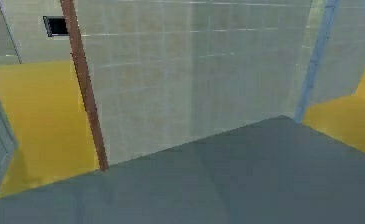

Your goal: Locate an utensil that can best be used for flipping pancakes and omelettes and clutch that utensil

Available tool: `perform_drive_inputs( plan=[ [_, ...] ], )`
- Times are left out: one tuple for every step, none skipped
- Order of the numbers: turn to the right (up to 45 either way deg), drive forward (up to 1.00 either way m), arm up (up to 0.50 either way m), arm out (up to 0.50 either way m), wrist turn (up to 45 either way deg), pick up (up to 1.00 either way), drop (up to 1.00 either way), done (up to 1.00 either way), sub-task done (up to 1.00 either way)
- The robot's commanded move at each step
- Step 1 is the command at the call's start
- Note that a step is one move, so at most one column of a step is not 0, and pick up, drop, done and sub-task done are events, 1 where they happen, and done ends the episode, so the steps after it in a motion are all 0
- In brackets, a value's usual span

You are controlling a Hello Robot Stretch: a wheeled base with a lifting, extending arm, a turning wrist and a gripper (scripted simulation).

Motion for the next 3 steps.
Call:
perform_drive_inputs(
  plan=[
    [21.0, 0.0, 0.0, 0.0, 0.0, 0.0, 0.0, 0.0, 0.0],
    [0.0, 0.45, 0.0, 0.0, 0.0, 0.0, 0.0, 0.0, 0.0],
    [30.0, 0.0, 0.0, 0.0, 0.0, 0.0, 0.0, 0.0, 0.0]
  ],
)
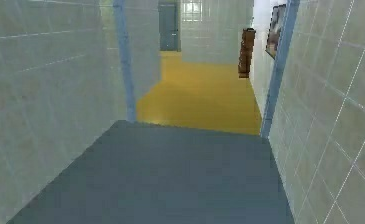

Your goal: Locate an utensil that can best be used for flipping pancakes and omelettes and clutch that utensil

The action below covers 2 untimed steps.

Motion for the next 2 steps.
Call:
perform_drive_inputs(
  plan=[
    [0.0, 1.0, 0.0, 0.0, 0.0, 0.0, 0.0, 0.0, 0.0],
    [0.0, 1.0, 0.0, 0.0, 0.0, 0.0, 0.0, 0.0, 0.0]
  ],
)
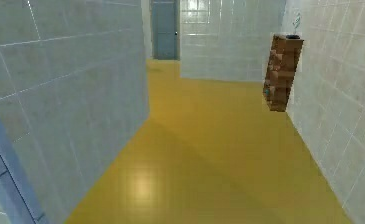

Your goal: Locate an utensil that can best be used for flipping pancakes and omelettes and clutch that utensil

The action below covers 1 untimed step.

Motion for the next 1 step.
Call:
perform_drive_inputs(
  plan=[
    [0.0, 1.0, 0.0, 0.0, 0.0, 0.0, 0.0, 0.0, 0.0]
  ],
)
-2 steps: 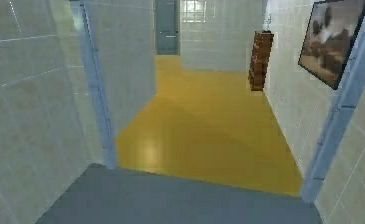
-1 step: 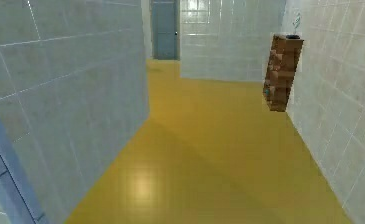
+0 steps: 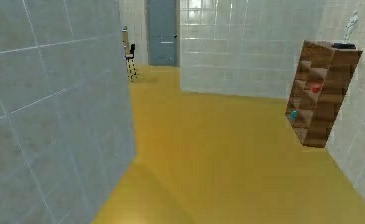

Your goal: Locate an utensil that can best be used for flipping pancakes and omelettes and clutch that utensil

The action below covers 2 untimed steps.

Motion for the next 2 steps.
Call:
perform_drive_inputs(
  plan=[
    [0.0, 1.0, 0.0, 0.0, 0.0, 0.0, 0.0, 0.0, 0.0],
    [0.0, 0.95, 0.0, 0.0, 0.0, 0.0, 0.0, 0.0, 0.0]
  ],
)
